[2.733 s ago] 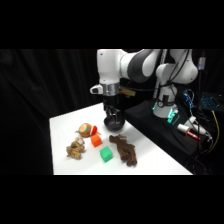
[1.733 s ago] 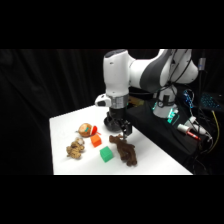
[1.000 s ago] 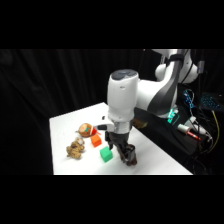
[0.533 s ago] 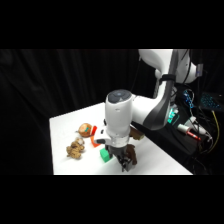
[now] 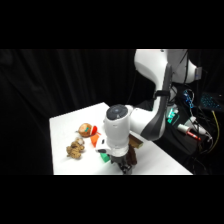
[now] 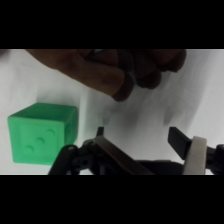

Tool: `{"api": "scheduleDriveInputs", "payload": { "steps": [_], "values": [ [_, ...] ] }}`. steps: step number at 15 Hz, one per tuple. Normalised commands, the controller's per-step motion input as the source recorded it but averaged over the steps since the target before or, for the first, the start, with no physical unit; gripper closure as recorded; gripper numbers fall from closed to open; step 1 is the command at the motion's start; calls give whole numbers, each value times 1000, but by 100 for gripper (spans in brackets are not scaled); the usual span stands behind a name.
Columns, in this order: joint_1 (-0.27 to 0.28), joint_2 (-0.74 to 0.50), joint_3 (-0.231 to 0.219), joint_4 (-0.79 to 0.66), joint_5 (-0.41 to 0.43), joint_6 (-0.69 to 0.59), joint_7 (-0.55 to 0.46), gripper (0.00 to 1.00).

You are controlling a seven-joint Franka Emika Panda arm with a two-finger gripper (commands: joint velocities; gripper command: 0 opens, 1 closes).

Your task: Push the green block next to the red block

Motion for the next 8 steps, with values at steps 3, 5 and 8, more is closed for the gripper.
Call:
{"api": "scheduleDriveInputs", "payload": {
  "steps": [3, 5, 8],
  "values": [
    [14, -7, -152, 19, -15, 106, -18, 0],
    [-47, -39, -156, -16, -34, 113, -32, 0],
    [-93, -38, -115, -25, -25, 111, -48, 0]
  ]
}}
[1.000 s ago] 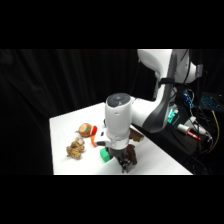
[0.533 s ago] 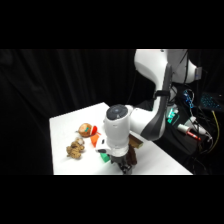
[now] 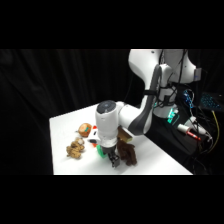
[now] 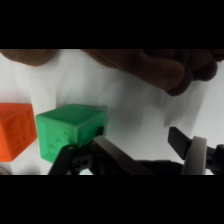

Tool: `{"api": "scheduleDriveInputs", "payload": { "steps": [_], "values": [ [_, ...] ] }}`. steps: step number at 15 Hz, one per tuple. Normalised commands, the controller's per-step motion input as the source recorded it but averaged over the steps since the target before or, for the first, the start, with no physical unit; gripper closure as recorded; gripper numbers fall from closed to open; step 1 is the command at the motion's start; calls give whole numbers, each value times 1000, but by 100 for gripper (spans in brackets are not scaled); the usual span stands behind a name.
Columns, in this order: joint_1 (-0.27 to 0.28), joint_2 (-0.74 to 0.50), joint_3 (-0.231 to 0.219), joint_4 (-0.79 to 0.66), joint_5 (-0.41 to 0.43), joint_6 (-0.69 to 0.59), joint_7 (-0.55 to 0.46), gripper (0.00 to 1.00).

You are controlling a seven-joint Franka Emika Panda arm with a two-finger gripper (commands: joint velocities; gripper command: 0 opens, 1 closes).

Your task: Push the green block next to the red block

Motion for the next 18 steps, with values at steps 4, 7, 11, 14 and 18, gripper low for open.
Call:
{"api": "scheduleDriveInputs", "payload": {
  "steps": [4, 7, 11, 14, 18],
  "values": [
    [-89, -32, -79, -33, -39, 101, -56, 0],
    [-64, -46, -42, -38, -46, 82, -70, 0],
    [-105, -176, 87, -63, 46, -168, -167, 0],
    [-116, -428, 157, -134, 112, -386, -231, 0],
    [-88, -540, 129, -140, 137, -426, -199, 0]
  ]
}}
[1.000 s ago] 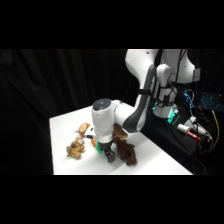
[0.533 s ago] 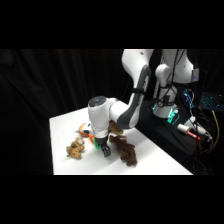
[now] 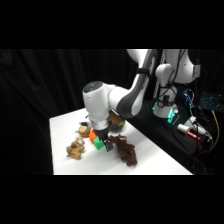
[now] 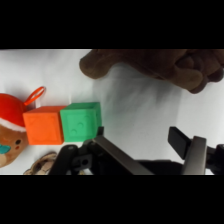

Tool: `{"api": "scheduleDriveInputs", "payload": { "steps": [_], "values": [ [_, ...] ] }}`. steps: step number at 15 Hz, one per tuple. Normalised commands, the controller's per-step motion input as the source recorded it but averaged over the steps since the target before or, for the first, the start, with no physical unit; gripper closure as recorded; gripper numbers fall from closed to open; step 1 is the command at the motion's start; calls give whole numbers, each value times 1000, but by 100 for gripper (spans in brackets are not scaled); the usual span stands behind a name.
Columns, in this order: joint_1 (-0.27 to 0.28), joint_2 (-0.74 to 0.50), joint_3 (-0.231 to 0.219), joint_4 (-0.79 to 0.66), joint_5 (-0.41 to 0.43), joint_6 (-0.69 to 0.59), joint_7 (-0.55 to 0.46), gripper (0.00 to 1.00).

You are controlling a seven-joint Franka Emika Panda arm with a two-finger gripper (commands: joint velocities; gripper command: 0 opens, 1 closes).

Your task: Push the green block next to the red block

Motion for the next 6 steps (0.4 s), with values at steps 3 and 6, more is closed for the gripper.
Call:
{"api": "scheduleDriveInputs", "payload": {
  "steps": [3, 6],
  "values": [
    [-88, -520, 104, -106, 150, -375, -194, 0],
    [-99, -396, 86, -54, 166, -263, -192, 0]
  ]
}}
